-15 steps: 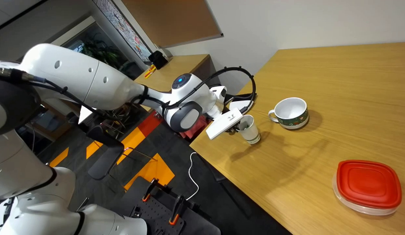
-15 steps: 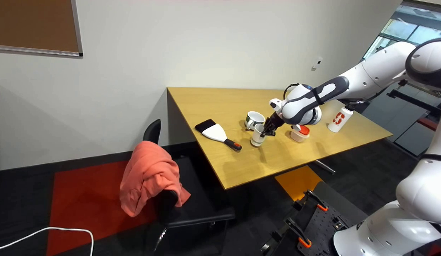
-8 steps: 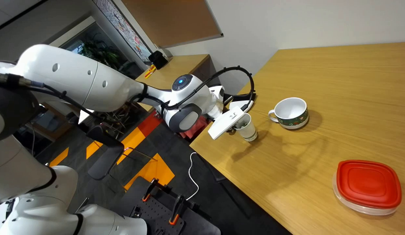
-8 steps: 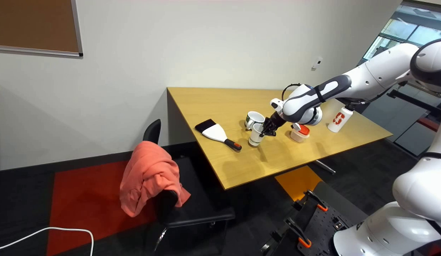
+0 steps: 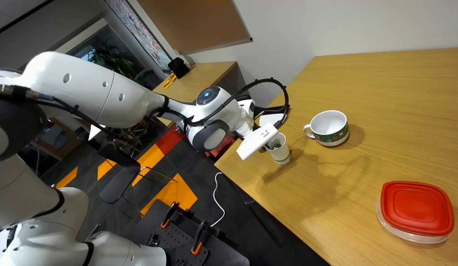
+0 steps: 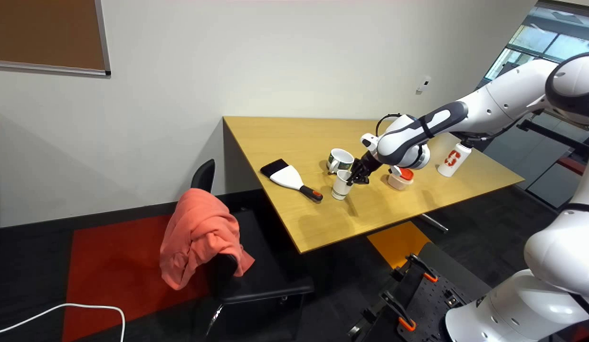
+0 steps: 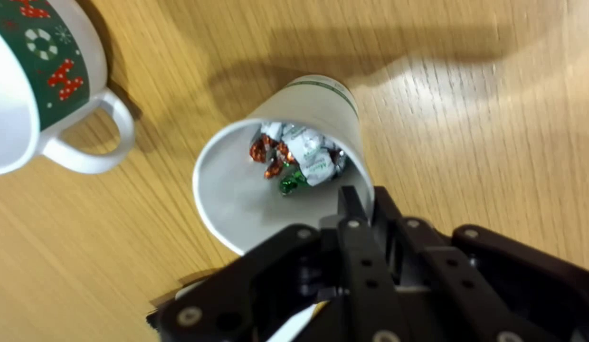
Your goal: Put the red lid on the lunchbox, move the cup to the left, and then move the mug to the right
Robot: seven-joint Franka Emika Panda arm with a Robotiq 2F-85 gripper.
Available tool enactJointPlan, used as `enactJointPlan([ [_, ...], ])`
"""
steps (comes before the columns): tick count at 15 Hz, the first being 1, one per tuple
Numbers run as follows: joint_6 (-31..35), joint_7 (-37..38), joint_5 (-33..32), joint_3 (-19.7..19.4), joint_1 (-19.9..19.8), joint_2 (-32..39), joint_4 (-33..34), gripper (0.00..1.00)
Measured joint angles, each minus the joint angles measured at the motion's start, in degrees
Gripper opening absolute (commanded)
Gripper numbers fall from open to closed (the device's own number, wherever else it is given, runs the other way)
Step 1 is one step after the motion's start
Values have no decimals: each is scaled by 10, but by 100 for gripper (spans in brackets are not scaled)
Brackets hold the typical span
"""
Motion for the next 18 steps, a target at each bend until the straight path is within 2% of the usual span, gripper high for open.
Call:
enactJointPlan([
  [6, 0, 0, 0, -1, 0, -4, 0, 90],
  [8, -1, 0, 5, -1, -3, -16, 0, 100],
  [13, -1, 16, 83, 2, -21, -75, 10, 100],
  [15, -15, 70, 85, -41, 3, -87, 40, 100],
  [18, -52, 183, 54, -146, 72, -69, 112, 100],
])
